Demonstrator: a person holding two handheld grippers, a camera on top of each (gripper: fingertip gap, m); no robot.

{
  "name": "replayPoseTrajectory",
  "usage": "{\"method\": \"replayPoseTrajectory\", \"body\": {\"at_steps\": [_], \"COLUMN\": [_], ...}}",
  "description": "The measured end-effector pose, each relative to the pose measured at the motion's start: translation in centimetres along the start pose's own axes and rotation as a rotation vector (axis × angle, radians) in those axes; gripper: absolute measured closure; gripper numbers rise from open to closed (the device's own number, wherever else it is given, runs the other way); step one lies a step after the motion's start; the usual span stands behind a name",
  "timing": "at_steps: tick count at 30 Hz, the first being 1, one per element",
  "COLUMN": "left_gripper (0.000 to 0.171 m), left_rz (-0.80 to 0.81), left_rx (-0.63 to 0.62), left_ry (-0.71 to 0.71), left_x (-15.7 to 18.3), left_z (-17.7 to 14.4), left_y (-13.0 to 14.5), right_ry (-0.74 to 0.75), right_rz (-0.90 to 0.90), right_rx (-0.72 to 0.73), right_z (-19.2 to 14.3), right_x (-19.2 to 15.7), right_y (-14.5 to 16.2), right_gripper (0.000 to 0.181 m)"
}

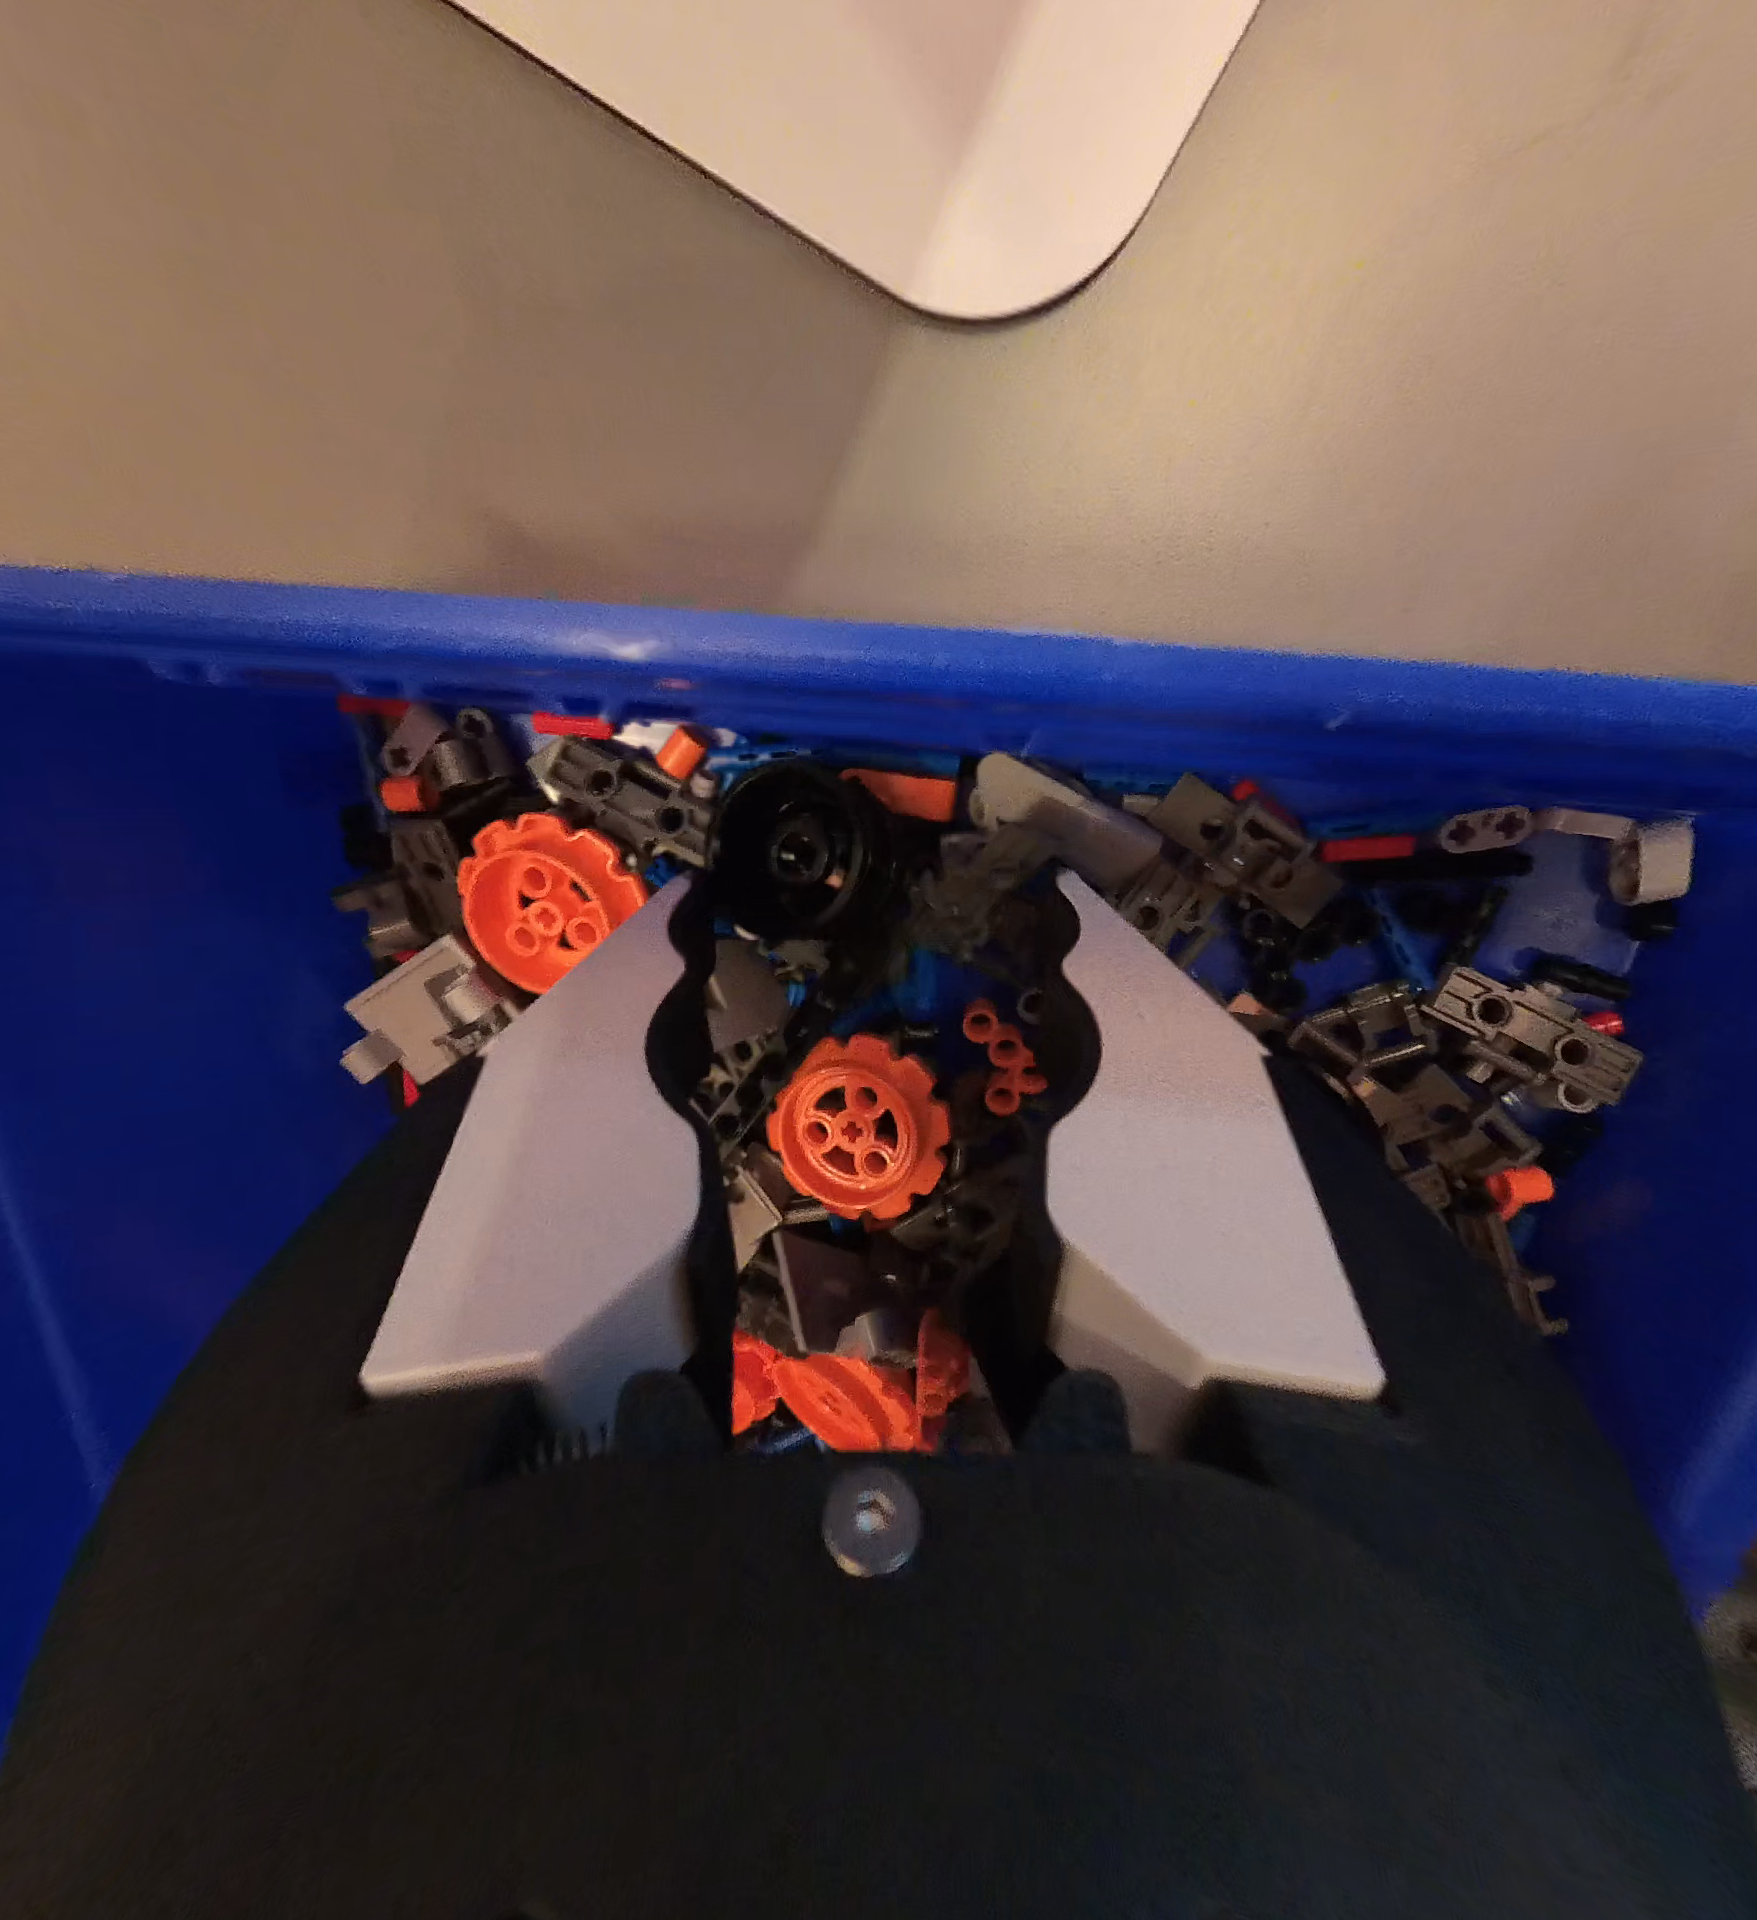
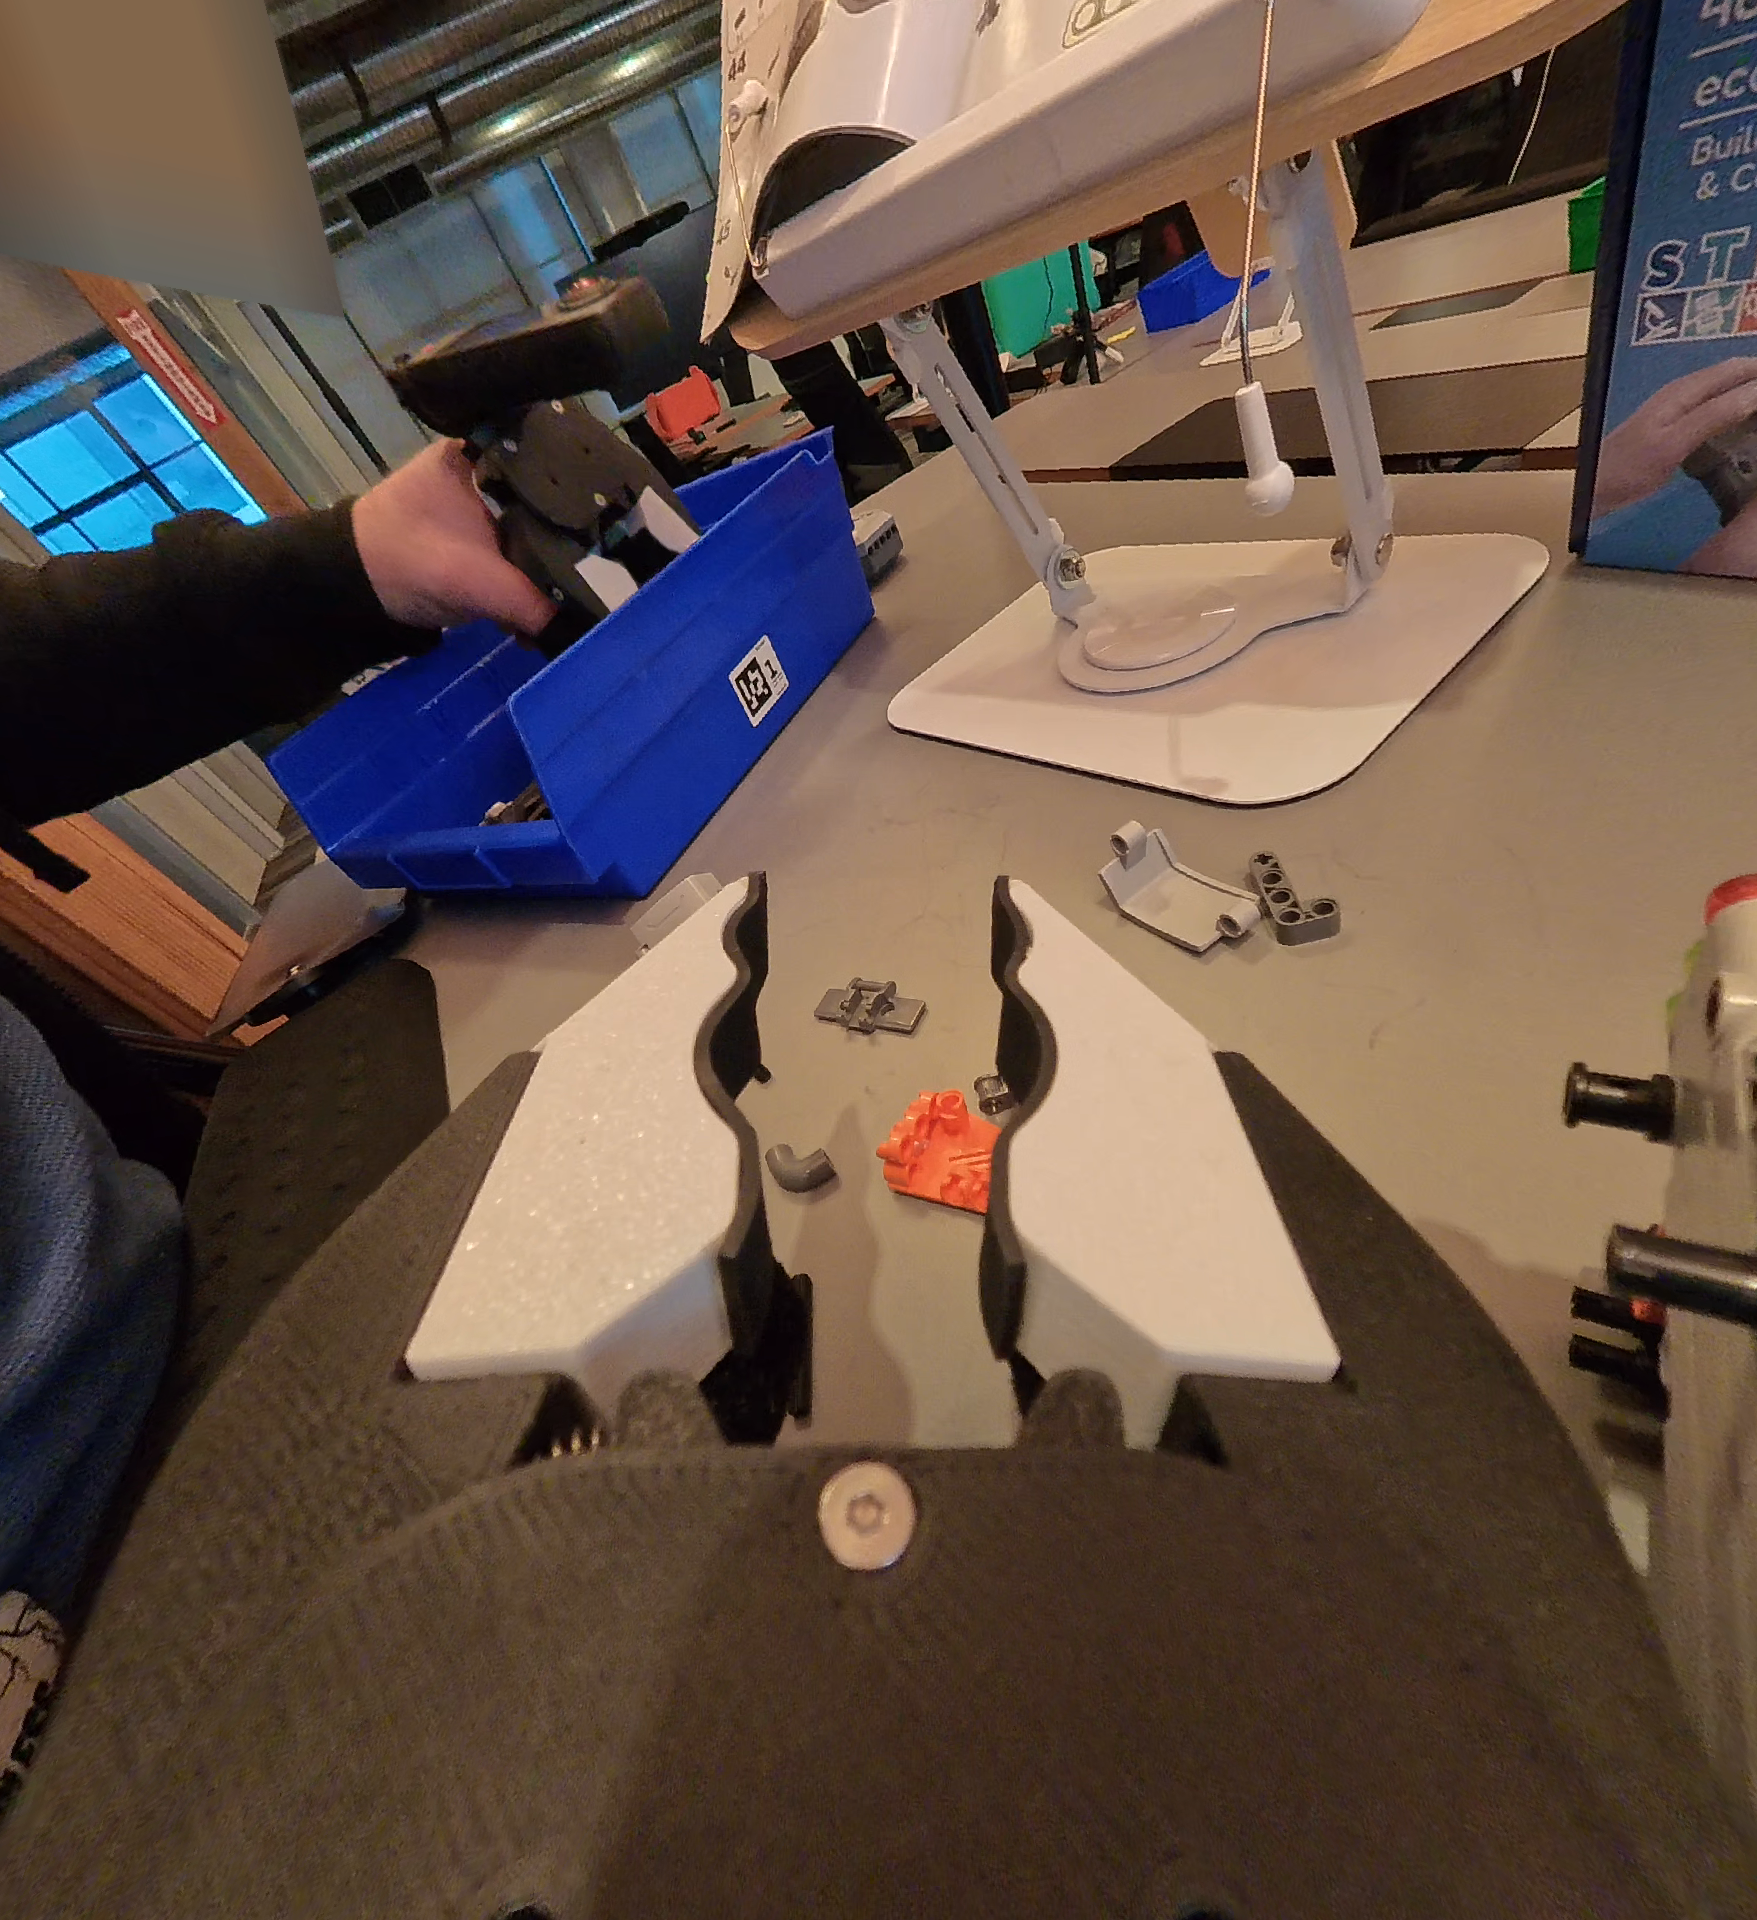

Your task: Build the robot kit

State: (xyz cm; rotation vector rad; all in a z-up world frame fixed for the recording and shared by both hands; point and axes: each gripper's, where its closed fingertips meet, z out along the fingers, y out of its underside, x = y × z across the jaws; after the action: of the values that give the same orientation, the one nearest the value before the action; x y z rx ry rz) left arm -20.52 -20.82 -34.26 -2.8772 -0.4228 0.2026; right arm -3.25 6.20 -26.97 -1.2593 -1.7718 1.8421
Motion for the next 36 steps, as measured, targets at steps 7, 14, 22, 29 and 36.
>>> {"method": "replayPoseTrajectory", "body": {"at_steps": [7, 14, 22, 29, 36], "left_gripper": [0.13, 0.13, 0.129, 0.147, 0.156], "left_rz": [-0.004, -0.039, -0.13, -0.108, -0.036], "left_rx": [0.016, 0.005, 0.124, 0.079, -0.025], "left_ry": [0.065, 0.27, 0.284, 0.179, 0.221], "left_x": [1.6, 6.0, 4.4, 0.3, 1.3], "left_z": [0.3, -1.8, -3.6, -1.6, 0.0], "left_y": [0.4, 2.4, 1.6, 1.4, 2.7], "right_ry": [0.002, 0.0, 0.0, 0.002, 0.0], "right_rz": [0.004, 0.005, 0.005, 0.004, 0.005], "right_rx": [-0.004, -0.009, -0.012, -0.008, -0.002], "right_z": [0.1, 0.1, 0.1, 0.1, 0.0], "right_x": [0.1, 0.1, 0.1, 0.1, 0.1], "right_y": [0.1, 0.1, 0.2, 0.1, 0.0], "right_gripper": [0.141, 0.141, 0.141, 0.141, 0.141]}}
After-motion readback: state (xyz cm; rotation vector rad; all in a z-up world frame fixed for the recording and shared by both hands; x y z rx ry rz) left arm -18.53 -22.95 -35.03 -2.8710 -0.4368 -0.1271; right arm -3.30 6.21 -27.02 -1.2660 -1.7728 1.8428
